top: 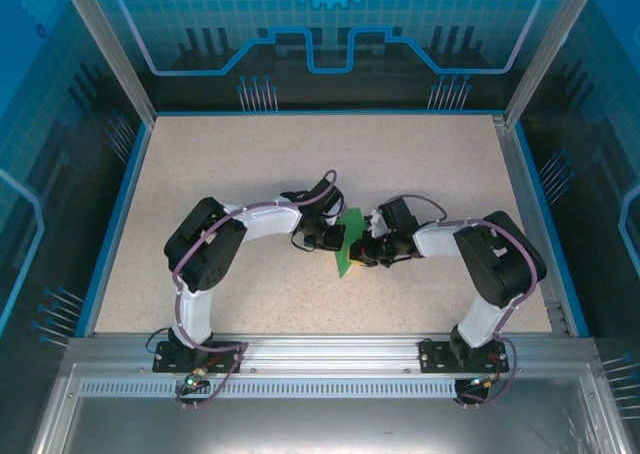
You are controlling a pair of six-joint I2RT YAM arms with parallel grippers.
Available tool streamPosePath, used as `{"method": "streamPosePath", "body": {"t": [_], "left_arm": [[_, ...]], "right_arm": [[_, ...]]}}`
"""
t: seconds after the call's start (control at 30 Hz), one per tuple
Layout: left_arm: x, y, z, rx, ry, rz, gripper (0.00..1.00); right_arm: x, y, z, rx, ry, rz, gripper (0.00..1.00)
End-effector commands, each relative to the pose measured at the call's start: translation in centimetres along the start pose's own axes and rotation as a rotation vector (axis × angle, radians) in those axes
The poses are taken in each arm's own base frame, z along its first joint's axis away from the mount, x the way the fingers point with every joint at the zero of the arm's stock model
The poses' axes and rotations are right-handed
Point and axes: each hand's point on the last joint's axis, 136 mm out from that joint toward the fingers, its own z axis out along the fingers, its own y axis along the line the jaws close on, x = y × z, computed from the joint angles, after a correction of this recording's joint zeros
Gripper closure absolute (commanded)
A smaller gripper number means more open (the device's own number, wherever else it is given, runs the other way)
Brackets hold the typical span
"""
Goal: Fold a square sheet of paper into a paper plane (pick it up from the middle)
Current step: Third fold the triangle at the center of the table.
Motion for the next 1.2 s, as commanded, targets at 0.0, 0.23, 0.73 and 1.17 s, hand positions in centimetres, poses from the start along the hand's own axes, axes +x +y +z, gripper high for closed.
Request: {"method": "streamPosePath", "body": {"t": [0.0,0.23,0.73,1.17], "left_arm": [[2.5,2.4,1.5,-0.075,0.083,-0.011,0.94],[2.2,2.2,1.3,-0.074,0.078,-0.009,0.94],[2.3,2.2,1.2,-0.074,0.083,-0.010,0.94],[2.3,2.4,1.2,-0.088,0.086,-0.001,0.94]], "right_arm": [[-1.9,1.7,-2.6,-0.028,-0.059,-0.044,0.95],[-4.0,1.1,-2.8,-0.069,-0.067,-0.028,0.95],[-3.7,-3.9,0.0,0.042,-0.026,0.032,0.95],[-6.7,-0.3,-3.5,-0.060,-0.105,-0.004,0.93]]}}
